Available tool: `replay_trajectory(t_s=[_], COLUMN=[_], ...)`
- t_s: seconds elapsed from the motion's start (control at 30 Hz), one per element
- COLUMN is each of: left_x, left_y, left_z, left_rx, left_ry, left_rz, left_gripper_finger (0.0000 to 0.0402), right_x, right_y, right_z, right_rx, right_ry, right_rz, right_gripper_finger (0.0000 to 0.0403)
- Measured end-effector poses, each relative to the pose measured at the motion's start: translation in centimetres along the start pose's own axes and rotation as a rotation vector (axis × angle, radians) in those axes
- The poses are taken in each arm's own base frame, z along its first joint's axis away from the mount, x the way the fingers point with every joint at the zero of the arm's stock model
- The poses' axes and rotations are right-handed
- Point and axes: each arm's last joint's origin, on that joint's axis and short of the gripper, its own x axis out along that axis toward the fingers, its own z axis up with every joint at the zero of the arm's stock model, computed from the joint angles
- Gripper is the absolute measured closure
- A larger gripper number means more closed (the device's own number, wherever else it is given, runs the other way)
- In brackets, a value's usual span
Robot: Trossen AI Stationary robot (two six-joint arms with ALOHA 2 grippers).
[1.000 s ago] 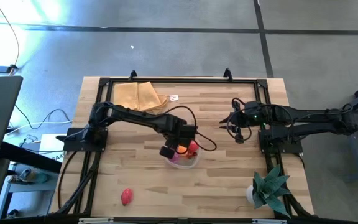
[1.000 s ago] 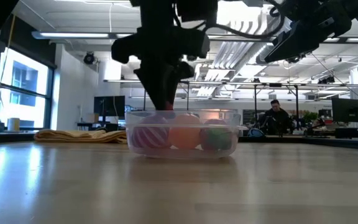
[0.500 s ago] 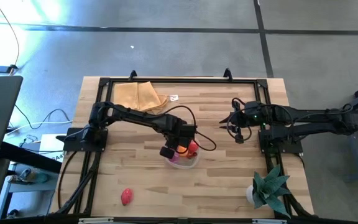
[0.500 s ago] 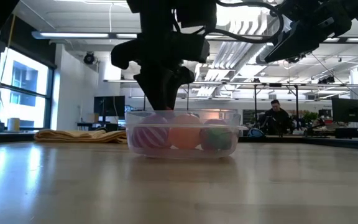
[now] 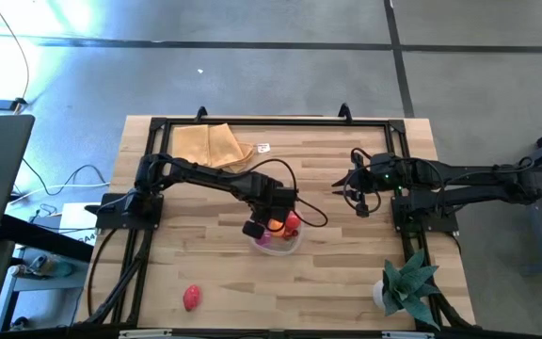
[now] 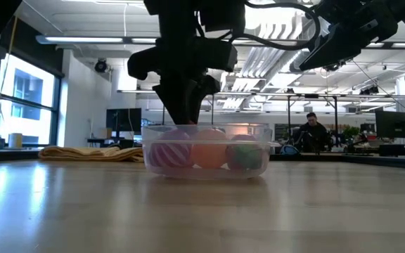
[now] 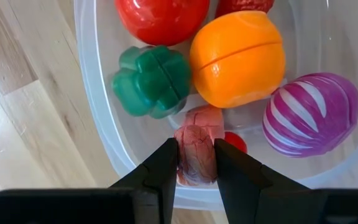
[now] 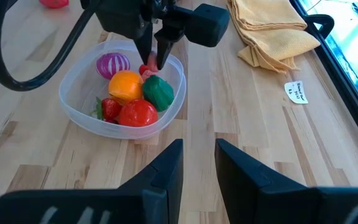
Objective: Pick and placing Produce into tupperware
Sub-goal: Put the pink peach into the transparent bin
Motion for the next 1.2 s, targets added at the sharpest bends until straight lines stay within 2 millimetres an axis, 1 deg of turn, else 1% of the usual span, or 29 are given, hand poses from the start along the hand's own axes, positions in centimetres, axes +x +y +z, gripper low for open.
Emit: replay_trajectory(t_s=[0.13,0.33,1.07,1.2], left_x=[0.1,1.0,1.0,1.0], left_y=[0.0,0.3,0.3,0.3], left_z=[0.0,-0.5,-0.2,-0.2], left_rx=[0.006,-0.006,-0.005,-0.006], left_ry=[-0.007,-0.007,-0.029,-0.029], left_rz=[0.002,-0.020,-0.009,-0.011], left_gripper_finger=[0.0309,0.0309,0.0309,0.0296], right_x=[0.0,0.0,0.0,0.0], right_y=[0.0,0.0,0.0,0.0], right_z=[0.0,0.0,0.0,0.0], right_rx=[0.000,0.000,0.000,0.000], right_ry=[0.000,0.000,0.000,0.000], right_rz=[0.000,0.000,0.000,0.000], right_gripper_finger=[0.0320,0.0320,0.0320,0.0320])
